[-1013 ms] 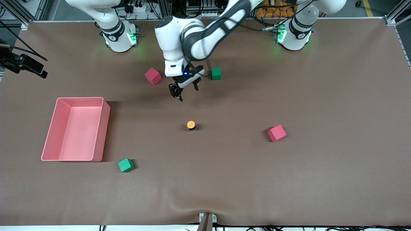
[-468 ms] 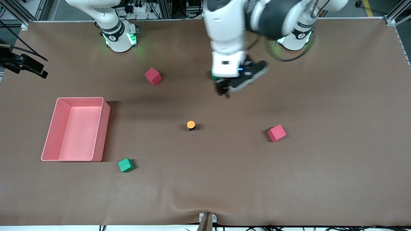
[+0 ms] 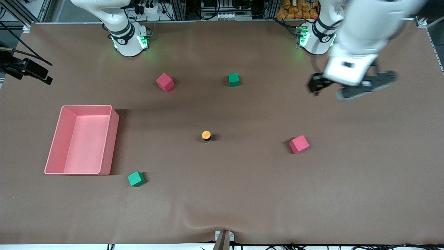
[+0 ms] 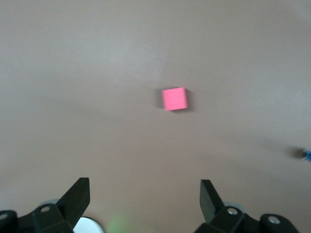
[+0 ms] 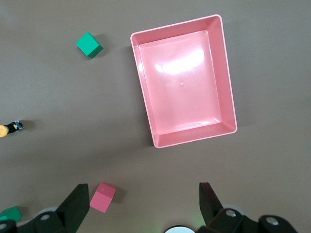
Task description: Place and upright button with both arms
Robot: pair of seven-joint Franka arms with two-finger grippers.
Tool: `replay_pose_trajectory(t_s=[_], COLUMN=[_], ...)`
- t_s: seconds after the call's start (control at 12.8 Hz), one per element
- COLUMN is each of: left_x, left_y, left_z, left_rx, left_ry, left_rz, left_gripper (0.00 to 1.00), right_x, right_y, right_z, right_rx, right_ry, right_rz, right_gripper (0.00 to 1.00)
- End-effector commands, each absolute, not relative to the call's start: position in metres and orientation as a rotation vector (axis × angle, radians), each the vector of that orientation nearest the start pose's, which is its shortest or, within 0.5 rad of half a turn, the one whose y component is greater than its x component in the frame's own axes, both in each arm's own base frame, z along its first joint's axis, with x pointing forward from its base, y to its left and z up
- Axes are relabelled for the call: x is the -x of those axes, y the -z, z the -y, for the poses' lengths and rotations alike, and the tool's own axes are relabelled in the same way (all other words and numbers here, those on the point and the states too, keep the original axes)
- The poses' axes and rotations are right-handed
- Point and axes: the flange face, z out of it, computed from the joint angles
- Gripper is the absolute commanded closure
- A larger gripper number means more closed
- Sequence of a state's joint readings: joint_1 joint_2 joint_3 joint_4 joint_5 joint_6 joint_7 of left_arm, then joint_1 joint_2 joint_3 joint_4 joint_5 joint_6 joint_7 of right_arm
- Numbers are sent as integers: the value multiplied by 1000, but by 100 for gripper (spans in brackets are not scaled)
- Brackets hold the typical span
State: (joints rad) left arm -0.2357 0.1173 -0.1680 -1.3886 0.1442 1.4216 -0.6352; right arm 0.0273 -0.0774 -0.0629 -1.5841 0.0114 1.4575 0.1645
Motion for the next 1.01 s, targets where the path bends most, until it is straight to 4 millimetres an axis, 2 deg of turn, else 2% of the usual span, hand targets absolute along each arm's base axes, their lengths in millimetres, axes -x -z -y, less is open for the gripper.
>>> replay_pose_trajectory(t_s=[0.0, 0.16, 0.23, 0.39, 0.62, 0.78, 0.94], left_x=[-521, -518, -512, -499, -502, -506, -508], left_y=[-630, -627, -626, -626, -634, -649, -654], left_z=[148, 102, 88, 79, 61, 64, 65], left_rx=[3000, 3072, 3090, 3097, 3104, 3111, 3113], left_ry=[-91, -155, -155, -98, -75, -33, -14], left_rz=[199, 157, 164, 104, 111, 89, 86], left_gripper=[0, 0, 0, 0, 0, 0, 0], right_x=[-516, -517, -517, -517, -517, -517, -517], right_y=[-654, -654, -655, -655, -655, -654, -655], right_z=[11, 14, 16, 15, 21, 24, 21], right_rx=[3112, 3111, 3110, 3111, 3106, 3105, 3106], right_ry=[-74, -67, -64, -64, -65, -67, -65], right_rz=[-280, -285, -292, -289, -305, -315, -305], right_gripper=[0, 0, 0, 0, 0, 0, 0])
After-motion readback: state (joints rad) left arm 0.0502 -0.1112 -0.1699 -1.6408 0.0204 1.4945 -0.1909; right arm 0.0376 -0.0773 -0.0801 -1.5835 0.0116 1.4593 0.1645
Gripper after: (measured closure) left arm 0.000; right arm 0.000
